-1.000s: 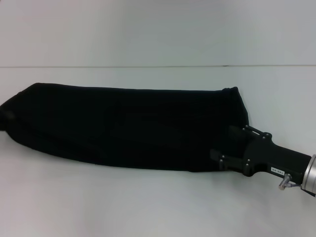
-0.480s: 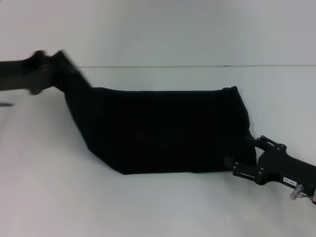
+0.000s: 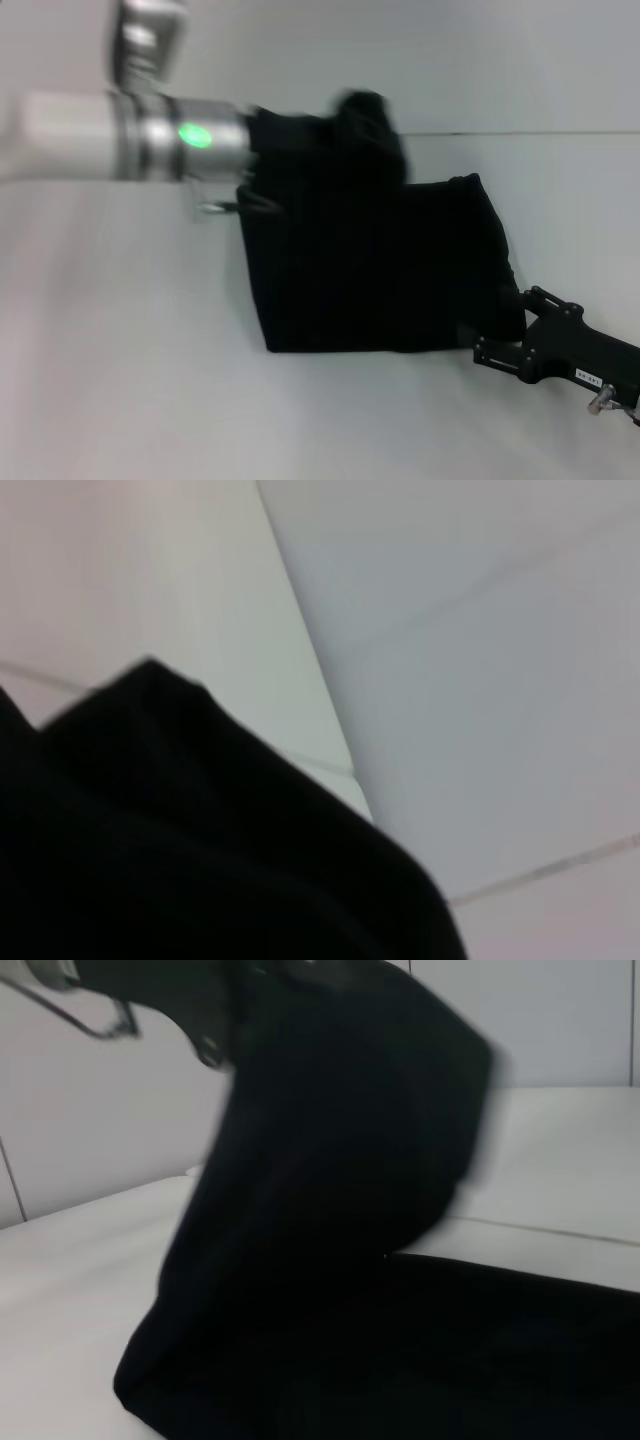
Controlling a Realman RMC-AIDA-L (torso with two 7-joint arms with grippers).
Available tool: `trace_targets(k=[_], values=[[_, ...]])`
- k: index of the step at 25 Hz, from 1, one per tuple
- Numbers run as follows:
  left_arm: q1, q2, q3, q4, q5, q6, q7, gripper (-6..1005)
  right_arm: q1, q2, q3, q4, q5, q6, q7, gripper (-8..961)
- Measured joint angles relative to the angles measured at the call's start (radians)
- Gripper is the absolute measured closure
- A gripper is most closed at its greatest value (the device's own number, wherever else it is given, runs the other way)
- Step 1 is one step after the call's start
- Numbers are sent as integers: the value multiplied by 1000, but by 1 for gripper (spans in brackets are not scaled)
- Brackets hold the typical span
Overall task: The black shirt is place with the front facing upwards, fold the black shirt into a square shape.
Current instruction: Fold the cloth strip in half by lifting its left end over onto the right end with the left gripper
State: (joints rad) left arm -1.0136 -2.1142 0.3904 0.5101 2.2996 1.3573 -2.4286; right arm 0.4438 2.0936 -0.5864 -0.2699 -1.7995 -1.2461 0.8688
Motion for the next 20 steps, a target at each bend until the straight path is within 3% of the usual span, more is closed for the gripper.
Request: trace_targets(k=[2,3,7,20], values=[[-21,-49,26,-43,-17,-63,44,930,-2,-1,0,4,1,5,1,37],[-34,-56,39,-113,-48,-115,97,931,-3,-1,1,8,1,8,1,37],[-47,-55,52,-314,-119,-218,216,927,-3,0,2,18,2,29,0,37],[-3,-61,47,-379,-167,-294,314,914,71,2,21,50,58,146,-2,36]])
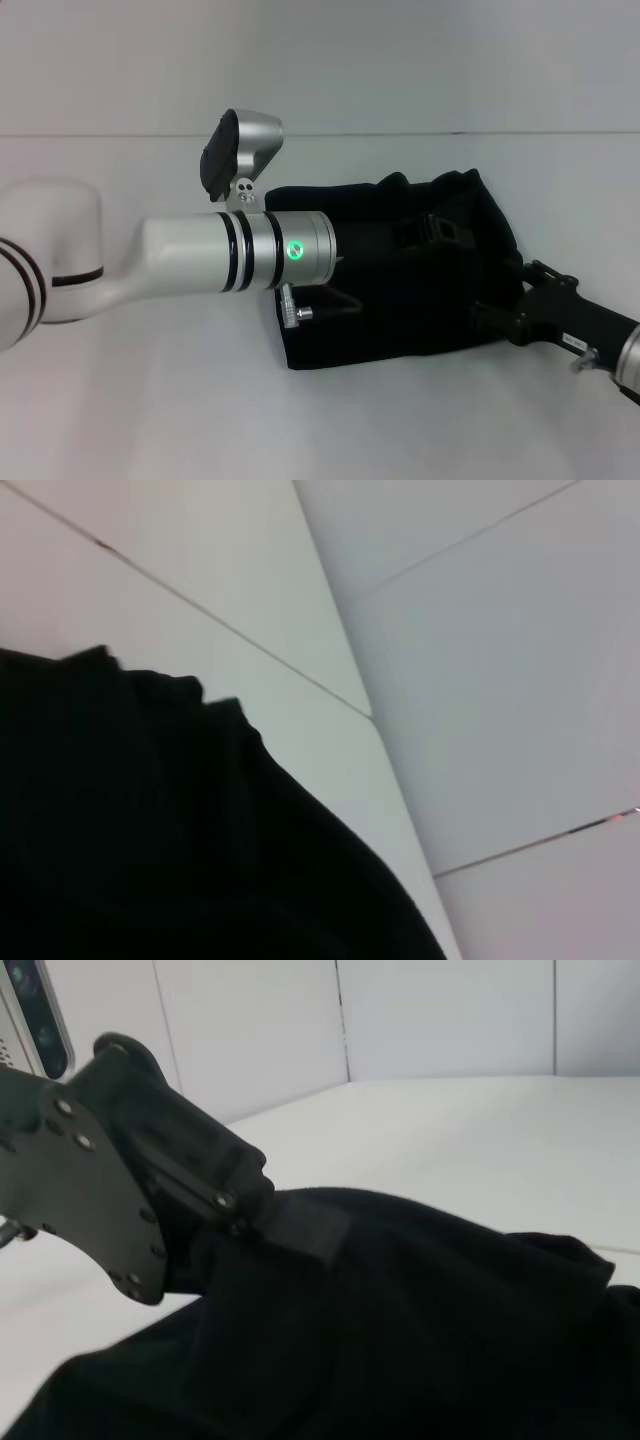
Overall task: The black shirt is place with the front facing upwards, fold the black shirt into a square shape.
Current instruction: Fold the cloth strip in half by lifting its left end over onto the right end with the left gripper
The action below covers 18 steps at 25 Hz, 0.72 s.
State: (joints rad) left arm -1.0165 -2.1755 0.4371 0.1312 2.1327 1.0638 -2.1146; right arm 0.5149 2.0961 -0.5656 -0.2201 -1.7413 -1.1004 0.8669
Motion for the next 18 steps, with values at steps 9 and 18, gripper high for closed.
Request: trace_targets(k=[9,18], values=[[-20,-2,-4,-75,-64,-67,131,905,-102,-8,110,-43,0,6,-8,37],[-30,-3,-6,-129,-101,2,262,896,-136,-5,378,-41,0,-1,-5,37]])
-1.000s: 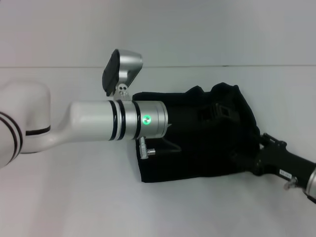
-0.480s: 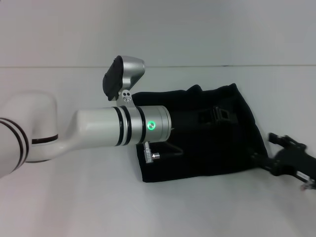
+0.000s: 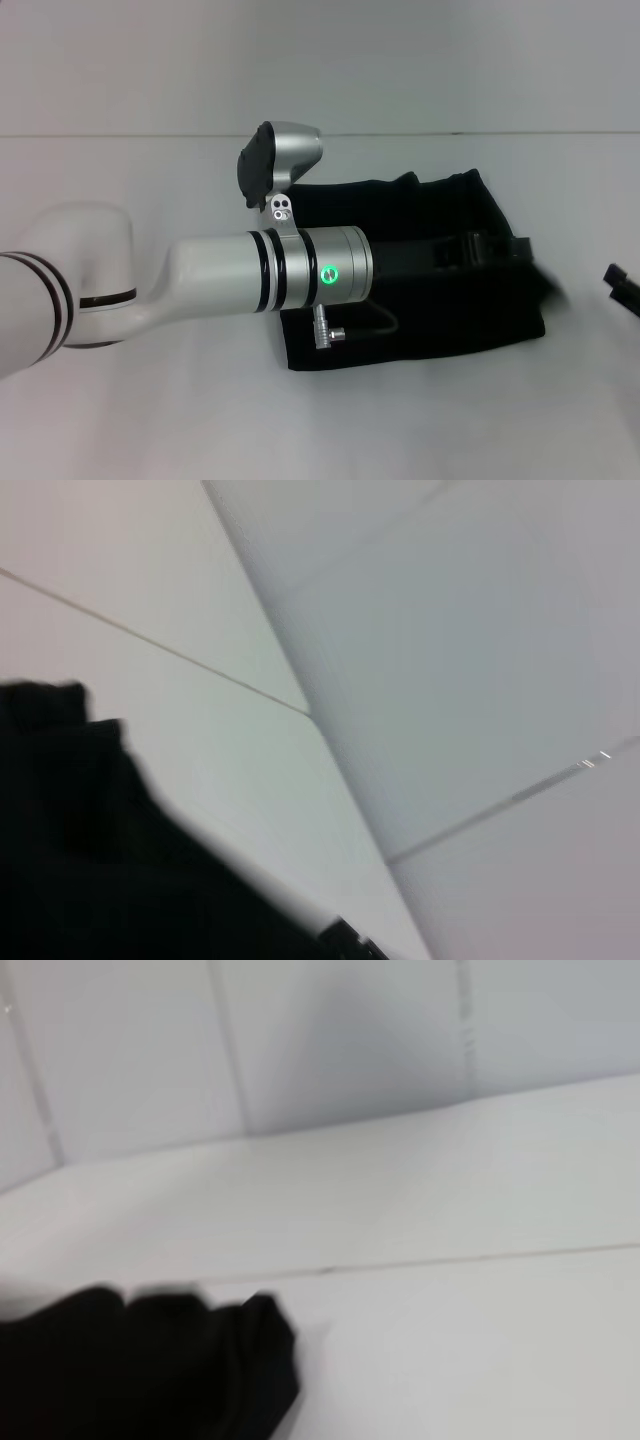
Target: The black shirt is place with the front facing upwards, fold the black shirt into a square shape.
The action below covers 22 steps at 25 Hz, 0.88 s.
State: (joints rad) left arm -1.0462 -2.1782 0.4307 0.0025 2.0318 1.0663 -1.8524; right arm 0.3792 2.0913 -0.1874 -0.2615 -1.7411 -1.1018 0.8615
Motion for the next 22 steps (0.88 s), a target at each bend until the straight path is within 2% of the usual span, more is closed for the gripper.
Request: trace_targets(k=[1,4,8,9,11,14,17,20,22], values=[[0,0,1,-1,1,9,1,895,2,1,20,2,0,-2,2,37],[5,0,4,-3,3,26,29,698,10,3,43,5,0,-17,4,37],[14,1,6,6,4,91,72,510,14,4,45,5,0,-61,8,37],[33,3,8,38,5,182,130,463,15,4,45,5,0,-79,18,37],[62,6,8,77,5,276,208,422,23,-1,33,-1,-8,-105,74,37],[138,9,8,160,0,433,334,361,55,-14,-27,-56,-58,-130,268,38],[252,15,15,299,0,564,419,299,106,-37,-143,-163,-137,-158,521,38],[335,21,38,390,1,617,467,238,172,-67,-273,-297,-225,-225,778,38],[402,33,57,440,1,633,489,178,218,-88,-354,-372,-275,-270,925,38]])
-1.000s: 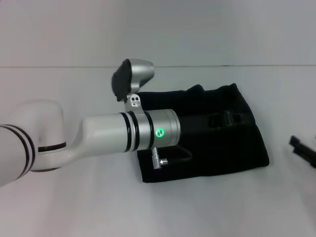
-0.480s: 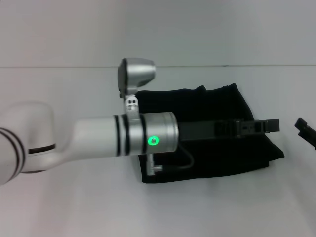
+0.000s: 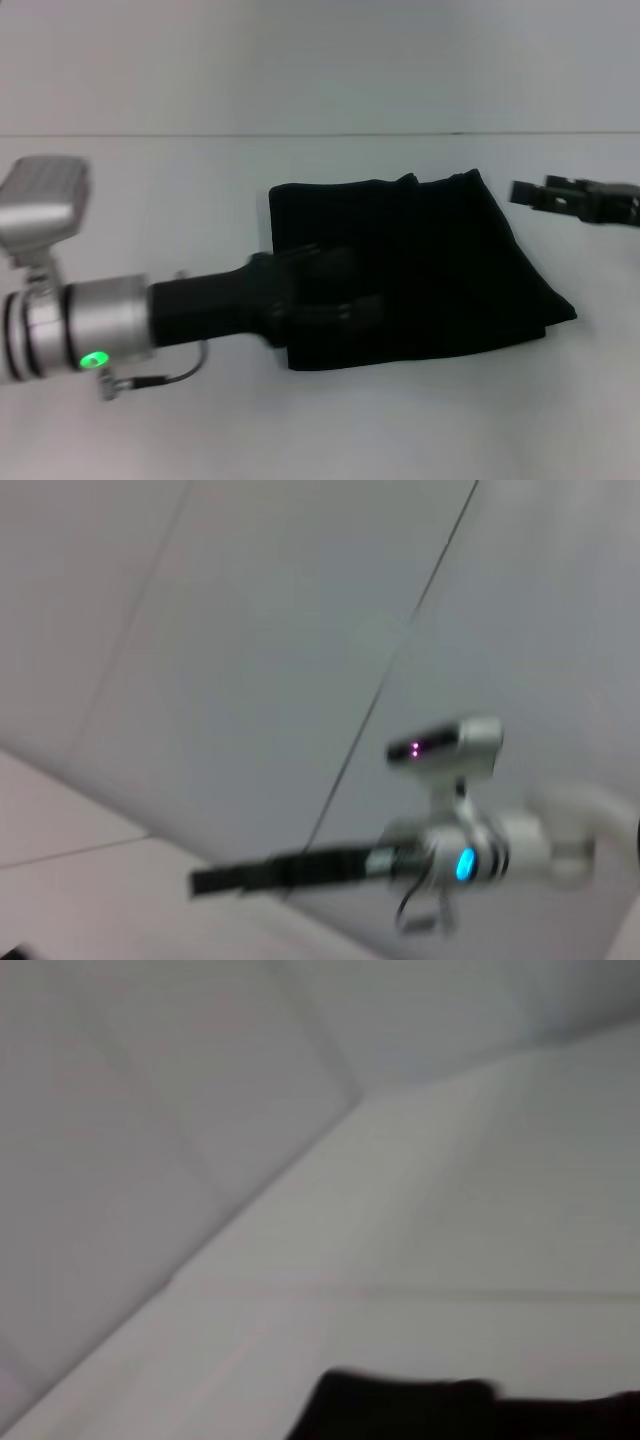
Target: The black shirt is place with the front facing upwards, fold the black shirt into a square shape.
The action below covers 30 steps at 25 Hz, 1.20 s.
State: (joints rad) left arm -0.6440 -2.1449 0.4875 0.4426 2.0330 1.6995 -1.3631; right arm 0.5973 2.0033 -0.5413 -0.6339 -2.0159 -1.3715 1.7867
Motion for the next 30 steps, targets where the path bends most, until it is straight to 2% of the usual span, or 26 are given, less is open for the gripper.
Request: trace_targets(k=[2,3,5,6,11,16,20,21,22,23,30], values=[[41,18,13,16,0,8,8,117,75,-25,-119,-101,-82,-51,195,38],[57,26,20,17,0,12,11,87,106,-29,-166,-141,-124,-64,259,38],[101,45,29,17,-3,17,20,55,133,-30,-202,-177,-167,-72,315,38],[101,45,29,17,-3,17,20,54,160,-28,-233,-211,-207,-78,361,39],[141,41,31,17,-2,15,54,49,288,5,-325,-317,-448,-90,530,42],[153,35,33,15,-1,9,63,49,406,62,-362,-291,-656,-58,593,41],[156,34,32,3,-3,8,81,49,431,85,-459,-254,-672,9,596,42],[155,34,32,2,-3,8,82,49,434,91,-521,-227,-671,57,604,42],[155,34,33,0,-4,7,82,49,434,91,-521,-227,-671,57,604,42],[155,34,34,-2,-3,6,82,49,434,93,-575,-188,-668,105,618,43],[156,34,34,-8,0,-6,83,50,438,96,-641,-99,-656,194,627,44]])
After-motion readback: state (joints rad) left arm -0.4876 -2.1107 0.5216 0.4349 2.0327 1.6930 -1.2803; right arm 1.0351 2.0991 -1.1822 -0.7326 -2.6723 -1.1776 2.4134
